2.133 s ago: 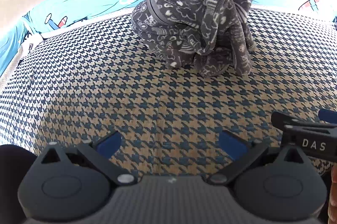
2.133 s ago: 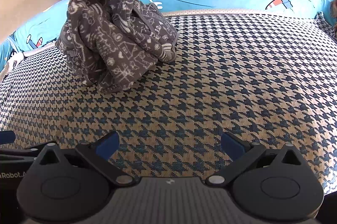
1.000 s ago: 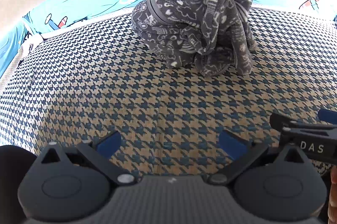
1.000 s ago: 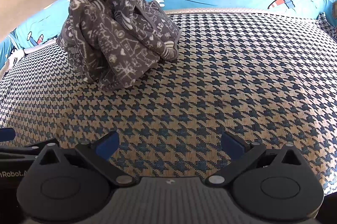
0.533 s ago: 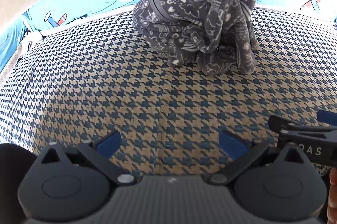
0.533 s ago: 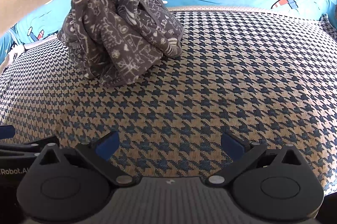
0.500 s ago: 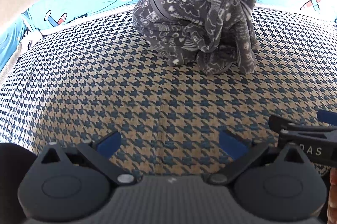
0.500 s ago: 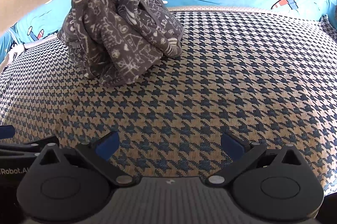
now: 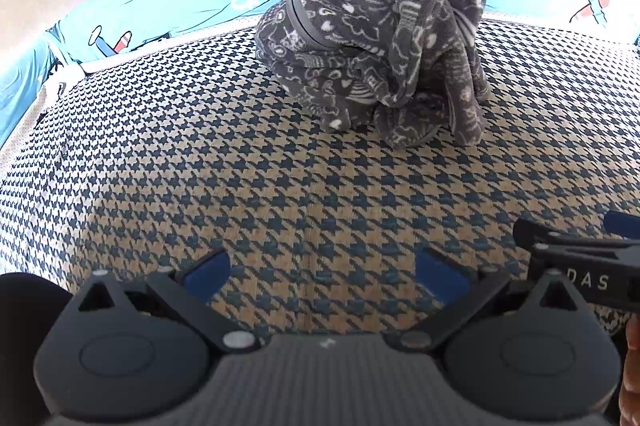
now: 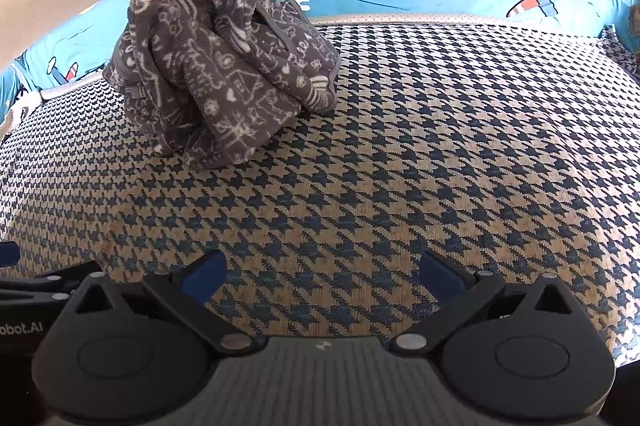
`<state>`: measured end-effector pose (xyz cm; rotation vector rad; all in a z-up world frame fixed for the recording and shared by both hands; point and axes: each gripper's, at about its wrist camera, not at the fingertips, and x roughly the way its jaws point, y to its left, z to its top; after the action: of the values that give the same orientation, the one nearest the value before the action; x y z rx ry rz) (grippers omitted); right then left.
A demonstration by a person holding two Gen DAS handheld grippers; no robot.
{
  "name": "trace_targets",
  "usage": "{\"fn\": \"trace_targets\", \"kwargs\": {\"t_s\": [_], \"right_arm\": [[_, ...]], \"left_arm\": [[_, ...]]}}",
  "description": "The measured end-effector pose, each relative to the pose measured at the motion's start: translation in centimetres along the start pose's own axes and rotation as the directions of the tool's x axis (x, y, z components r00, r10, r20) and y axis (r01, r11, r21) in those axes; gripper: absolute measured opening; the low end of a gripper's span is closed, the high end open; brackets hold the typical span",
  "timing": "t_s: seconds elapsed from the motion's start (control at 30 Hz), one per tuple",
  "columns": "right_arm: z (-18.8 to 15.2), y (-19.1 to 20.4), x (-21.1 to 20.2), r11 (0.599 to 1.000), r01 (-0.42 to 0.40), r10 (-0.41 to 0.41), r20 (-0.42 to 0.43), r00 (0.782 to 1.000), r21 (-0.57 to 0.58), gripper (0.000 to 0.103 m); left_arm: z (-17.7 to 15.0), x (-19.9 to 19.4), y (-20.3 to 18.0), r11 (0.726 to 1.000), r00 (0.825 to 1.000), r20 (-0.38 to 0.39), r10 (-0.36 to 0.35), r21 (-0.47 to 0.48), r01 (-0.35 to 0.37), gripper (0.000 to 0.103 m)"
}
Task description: Fold clothes
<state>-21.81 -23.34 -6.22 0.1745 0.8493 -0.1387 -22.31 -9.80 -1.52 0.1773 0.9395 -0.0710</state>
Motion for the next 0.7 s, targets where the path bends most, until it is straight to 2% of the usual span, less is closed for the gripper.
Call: {"fn": "trace_targets", "kwargs": {"t_s": [0.2, 0.37, 0.5, 0.7], "right_arm": [[-0.09, -0.11, -0.07, 0.999, 0.022, -0.022, -0.003, 1.000, 0.029, 0.103], [-0.03, -0.56, -0.25, 0.998, 0.009, -0.009, 0.008, 1.000, 0.069, 0.103], [-0.07, -0.31, -0.16, 0.999, 0.023, -0.023, 0.002, 1.000, 0.043, 0.103], [-0.11, -0.16, 0.02, 0.999, -0.003, 0.004, -0.007, 1.000, 0.043, 0.103]], "left_arm": [[-0.14, -0.07, -0.05, 1.000, 1.000, 0.003, 0.004, -0.006, -0.004, 0.103], [-0.19, -0.07, -0.11, 1.000, 1.000, 0.001, 0.004, -0.007, -0.004, 0.103], [-0.15, -0.15, -0.11, 1.000, 1.000, 0.003, 0.006, -0.002, -0.006, 0.103], [-0.14, -0.26, 0.04, 1.000, 1.000, 0.008, 0.009, -0.002, -0.009, 0.103]]}}
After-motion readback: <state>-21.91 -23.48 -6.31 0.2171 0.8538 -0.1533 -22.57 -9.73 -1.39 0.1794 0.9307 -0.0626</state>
